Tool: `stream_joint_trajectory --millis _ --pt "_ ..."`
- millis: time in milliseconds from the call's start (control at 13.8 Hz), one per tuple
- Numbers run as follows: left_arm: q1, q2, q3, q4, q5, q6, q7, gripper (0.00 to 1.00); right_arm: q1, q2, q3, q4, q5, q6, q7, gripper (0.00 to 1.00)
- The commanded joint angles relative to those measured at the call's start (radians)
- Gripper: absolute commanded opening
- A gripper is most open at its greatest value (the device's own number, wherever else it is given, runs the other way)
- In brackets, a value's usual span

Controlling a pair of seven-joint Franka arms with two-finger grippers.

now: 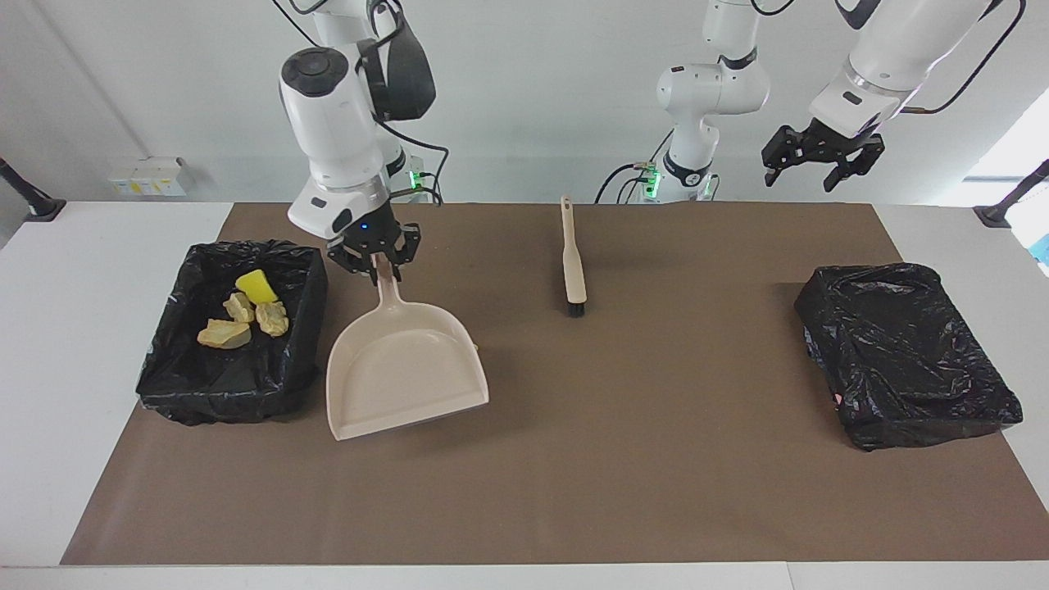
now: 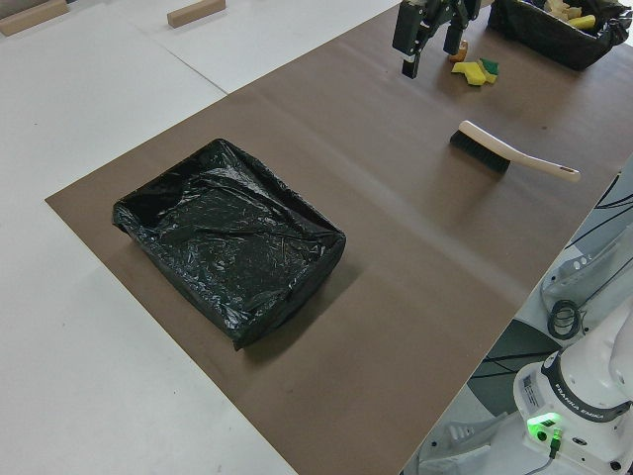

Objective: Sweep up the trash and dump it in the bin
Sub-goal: 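Return the dustpan to the table center with the right gripper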

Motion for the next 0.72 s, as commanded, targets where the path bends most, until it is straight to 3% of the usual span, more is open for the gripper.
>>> stream_joint_trajectory --millis 0,361,650 --pt "0.01 0.006 -0.003 0.01 0.015 -0.024 0.021 1.0 0.097 0.108 -0.005 0.071 0.013 0.045 0.221 0.0" --pt "0.009 0.005 -0.003 0.007 0.015 -0.022 0.021 1.0 0.243 0.297 -0.009 0.207 -0.043 0.112 0.45 0.0" --pt "0.009 -0.001 -0.003 -0.004 0.015 -0.022 0.022 1.0 0.344 0.49 -0.015 0.393 -0.075 0.139 0.596 0.0"
